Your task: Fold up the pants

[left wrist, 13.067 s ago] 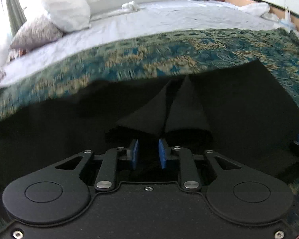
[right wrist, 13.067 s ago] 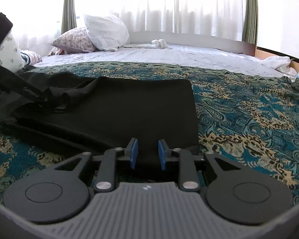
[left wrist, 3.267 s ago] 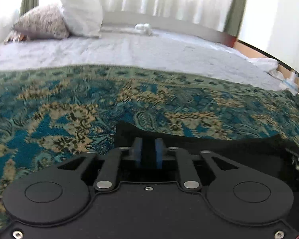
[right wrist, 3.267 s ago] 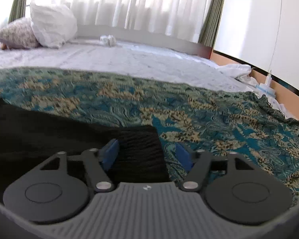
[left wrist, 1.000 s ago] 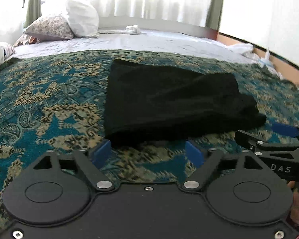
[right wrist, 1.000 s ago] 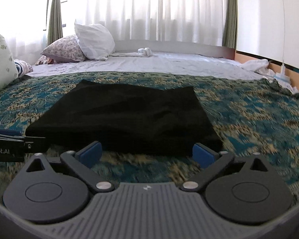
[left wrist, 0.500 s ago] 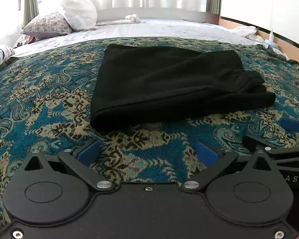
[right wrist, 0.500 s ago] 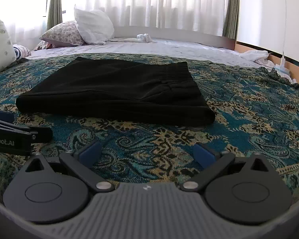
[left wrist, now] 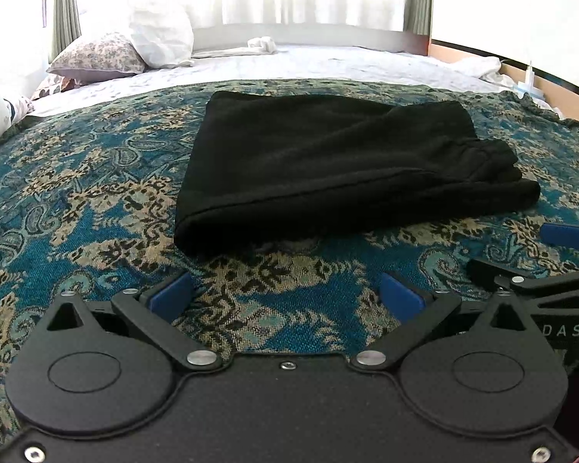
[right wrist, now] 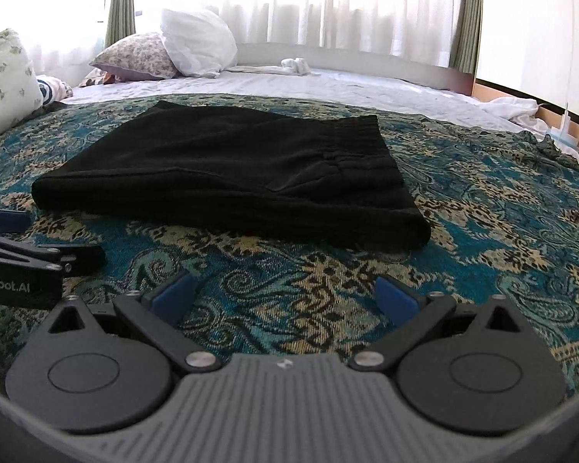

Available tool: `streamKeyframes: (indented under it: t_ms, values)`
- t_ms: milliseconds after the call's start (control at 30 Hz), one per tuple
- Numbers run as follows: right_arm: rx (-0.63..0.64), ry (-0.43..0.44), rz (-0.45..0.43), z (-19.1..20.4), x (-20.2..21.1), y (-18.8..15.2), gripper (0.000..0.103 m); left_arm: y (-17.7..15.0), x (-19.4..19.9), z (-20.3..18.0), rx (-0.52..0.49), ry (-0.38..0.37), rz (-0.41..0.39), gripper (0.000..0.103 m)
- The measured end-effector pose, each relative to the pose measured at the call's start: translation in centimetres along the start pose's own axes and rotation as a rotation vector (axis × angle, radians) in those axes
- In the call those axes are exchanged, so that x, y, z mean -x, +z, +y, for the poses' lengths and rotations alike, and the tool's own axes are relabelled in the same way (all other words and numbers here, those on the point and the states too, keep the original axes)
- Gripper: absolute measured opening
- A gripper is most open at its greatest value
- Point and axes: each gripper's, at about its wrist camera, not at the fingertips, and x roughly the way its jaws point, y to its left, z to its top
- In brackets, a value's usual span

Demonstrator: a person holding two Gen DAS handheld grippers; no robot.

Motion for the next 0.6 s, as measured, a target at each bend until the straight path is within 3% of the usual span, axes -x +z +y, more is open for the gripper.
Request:
streamKeyframes:
  t_ms: [600]
  values:
    - [0.002,0.020,-0.005,-0.41,-0.46,-0.04,0.103,0.02,-0.21,0.58,0.013,-0.006,0.000,0.103]
